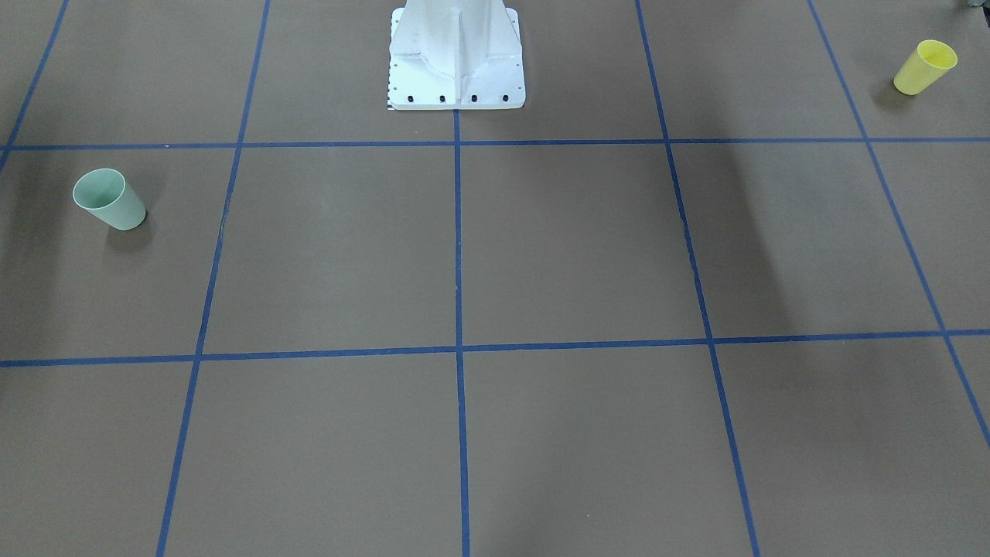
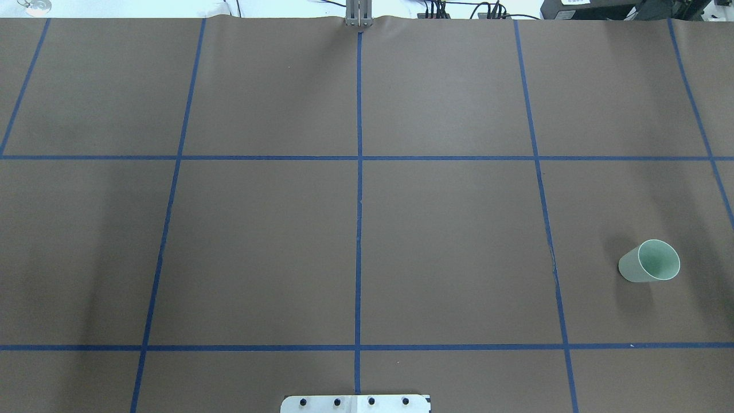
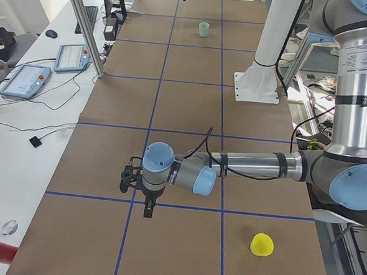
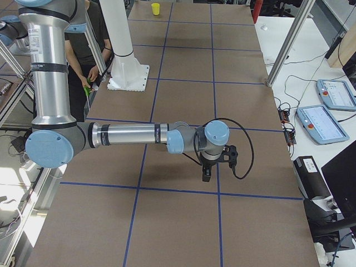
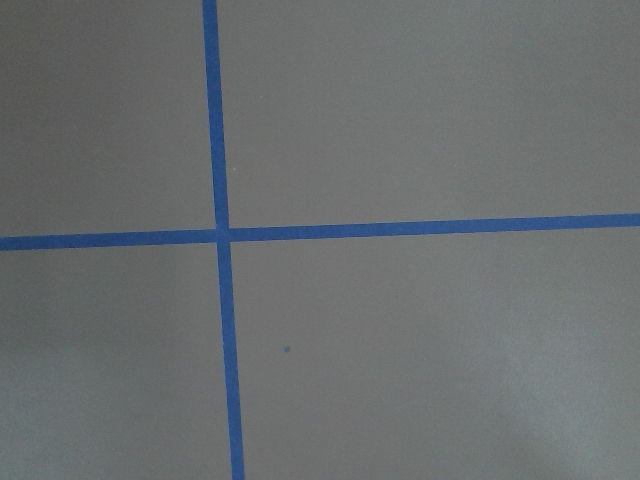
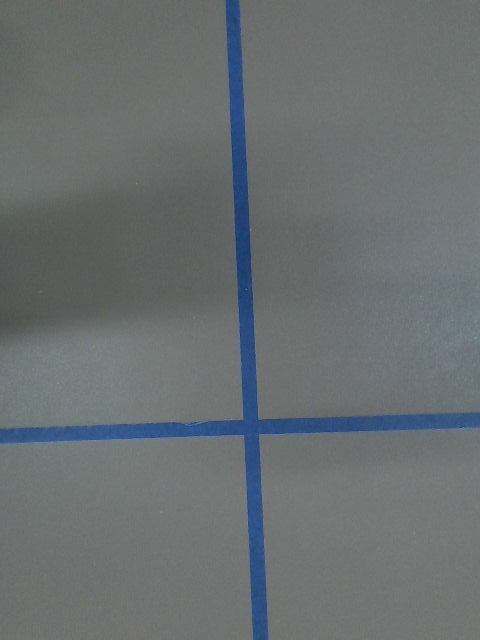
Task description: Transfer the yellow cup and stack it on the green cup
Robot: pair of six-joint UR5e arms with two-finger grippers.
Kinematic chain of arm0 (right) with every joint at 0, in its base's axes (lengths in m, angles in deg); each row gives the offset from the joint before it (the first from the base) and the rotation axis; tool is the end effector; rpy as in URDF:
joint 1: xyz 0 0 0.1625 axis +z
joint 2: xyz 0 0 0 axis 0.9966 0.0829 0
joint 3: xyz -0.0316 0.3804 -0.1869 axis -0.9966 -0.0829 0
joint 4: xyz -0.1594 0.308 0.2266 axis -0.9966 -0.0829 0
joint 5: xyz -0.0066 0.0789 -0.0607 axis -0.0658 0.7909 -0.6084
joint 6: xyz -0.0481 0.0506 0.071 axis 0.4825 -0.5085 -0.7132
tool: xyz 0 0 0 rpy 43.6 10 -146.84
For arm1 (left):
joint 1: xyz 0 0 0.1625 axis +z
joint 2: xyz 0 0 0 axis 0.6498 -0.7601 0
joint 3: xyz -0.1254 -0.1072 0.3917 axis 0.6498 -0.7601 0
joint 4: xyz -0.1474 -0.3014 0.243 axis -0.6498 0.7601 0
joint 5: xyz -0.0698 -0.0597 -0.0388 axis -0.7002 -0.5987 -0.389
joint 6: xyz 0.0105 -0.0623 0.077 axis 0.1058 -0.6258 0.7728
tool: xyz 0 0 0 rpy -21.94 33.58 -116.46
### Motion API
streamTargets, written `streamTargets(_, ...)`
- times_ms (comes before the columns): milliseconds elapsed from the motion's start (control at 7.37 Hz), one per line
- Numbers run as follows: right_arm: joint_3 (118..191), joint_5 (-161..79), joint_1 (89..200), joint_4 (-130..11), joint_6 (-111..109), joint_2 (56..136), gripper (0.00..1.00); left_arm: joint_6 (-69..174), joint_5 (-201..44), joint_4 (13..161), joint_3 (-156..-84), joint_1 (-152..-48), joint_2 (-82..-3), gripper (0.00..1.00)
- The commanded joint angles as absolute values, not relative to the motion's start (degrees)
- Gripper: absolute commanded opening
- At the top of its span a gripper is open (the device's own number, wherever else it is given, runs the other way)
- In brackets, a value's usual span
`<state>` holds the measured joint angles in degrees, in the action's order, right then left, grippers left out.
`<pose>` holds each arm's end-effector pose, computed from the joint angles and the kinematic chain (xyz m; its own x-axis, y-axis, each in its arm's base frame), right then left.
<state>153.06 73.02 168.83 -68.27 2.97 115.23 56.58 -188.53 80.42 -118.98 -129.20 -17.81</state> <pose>0.0037 -0.5091 0.6253 0.6759 0.0516 0.7352 -0.0359 0.9987 -0.0371 -0.0565 -0.4700 0.6672 0.7363 0.0002 -0.6767 0.1147 0.9855 0.1251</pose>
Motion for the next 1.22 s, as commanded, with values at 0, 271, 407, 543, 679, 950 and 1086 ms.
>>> streamTargets(0, 152.44, 72.95, 168.66, -67.32, 3.13, 115.91, 1.00, 56.26, -188.50, 80.50, -119.58, -129.21, -17.30, 1.00)
streamTargets(271, 151.91, 72.95, 168.57, -66.62, 3.13, 116.00, 1.00, 55.39, -188.59, 80.50, -120.64, -129.21, -16.34, 1.00)
streamTargets(407, 151.90, 72.95, 168.57, -66.53, 3.13, 116.00, 1.00, 49.81, -188.59, 80.24, -121.07, -129.21, -16.33, 1.00)
streamTargets(543, 151.90, 72.95, 168.39, -66.53, 3.04, 115.91, 1.00, 44.19, -189.37, 79.98, -121.69, -129.21, -16.25, 1.00)
streamTargets(679, 151.90, 73.04, 168.13, -66.61, 3.04, 115.91, 1.00, 40.04, -191.12, 79.98, -122.22, -129.12, -14.94, 1.00)
streamTargets(950, 151.90, 73.22, 167.60, -66.53, 3.57, 116.00, 1.00, 28.37, -190.70, 80.24, -123.97, -128.95, -13.26, 1.00)
streamTargets(1086, 151.90, 73.22, 167.25, -66.53, 3.48, 116.00, 1.00, 21.44, -190.70, 80.24, -124.68, -128.51, -12.91, 1.00)
